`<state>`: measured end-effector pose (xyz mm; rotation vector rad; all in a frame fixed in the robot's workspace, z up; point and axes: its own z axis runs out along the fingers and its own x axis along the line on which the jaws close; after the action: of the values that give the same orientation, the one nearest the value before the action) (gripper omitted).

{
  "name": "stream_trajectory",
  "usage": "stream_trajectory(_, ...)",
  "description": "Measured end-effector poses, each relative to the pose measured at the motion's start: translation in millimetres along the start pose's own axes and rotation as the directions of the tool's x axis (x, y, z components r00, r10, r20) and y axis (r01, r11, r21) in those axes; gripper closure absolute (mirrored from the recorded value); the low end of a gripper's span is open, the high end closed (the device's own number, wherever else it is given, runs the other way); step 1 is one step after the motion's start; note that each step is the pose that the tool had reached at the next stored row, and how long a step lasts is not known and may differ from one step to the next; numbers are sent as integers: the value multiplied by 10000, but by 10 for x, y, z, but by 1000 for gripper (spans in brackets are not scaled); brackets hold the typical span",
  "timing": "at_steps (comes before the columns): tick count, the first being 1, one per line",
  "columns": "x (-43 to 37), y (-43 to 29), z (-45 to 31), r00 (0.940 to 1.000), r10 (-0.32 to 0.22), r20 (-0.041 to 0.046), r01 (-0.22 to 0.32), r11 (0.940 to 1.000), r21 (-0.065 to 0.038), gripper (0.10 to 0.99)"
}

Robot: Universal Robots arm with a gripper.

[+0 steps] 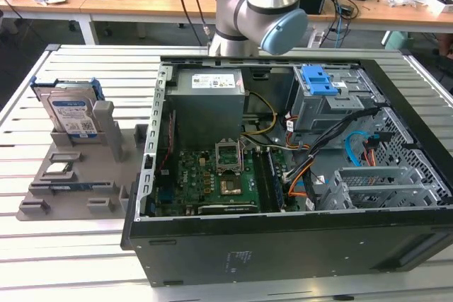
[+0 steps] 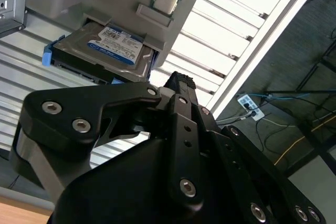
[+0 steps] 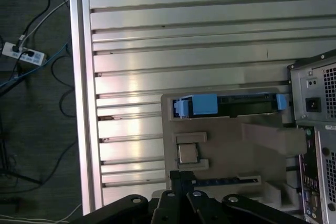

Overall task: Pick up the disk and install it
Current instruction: 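Reach for the disk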

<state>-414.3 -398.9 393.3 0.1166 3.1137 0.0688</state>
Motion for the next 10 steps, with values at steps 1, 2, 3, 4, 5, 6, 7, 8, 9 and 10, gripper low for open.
stream_trajectory(1, 15, -1, 0, 10000, 1, 0, -1, 10000, 0, 980)
stream_trajectory(2, 28, -2, -1, 10000, 0, 0, 0, 10000, -1, 980)
stream_trajectory(3, 50, -4, -1, 10000, 0, 0, 0, 10000, 0, 980)
stream_trajectory(4, 65, -5, -2, 10000, 1, 0, -1, 10000, 0, 980)
stream_trajectory(5, 77, -6, -2, 10000, 1, 0, -1, 10000, 0, 980)
stream_trajectory(6, 91, -7, -3, 10000, 1, 0, -1, 10000, 0, 980)
stream_trajectory(7, 106, -8, -3, 10000, 1, -1, -1, 10000, 0, 980)
stream_trajectory(8, 132, -10, -3, 10000, 0, 0, 0, 10000, 0, 980)
stream_trajectory(9, 153, -11, -4, 10000, 0, -1, 0, 10000, 0, 980)
stream_trajectory(10, 169, -12, -5, 10000, 0, 0, 0, 10000, 0, 980)
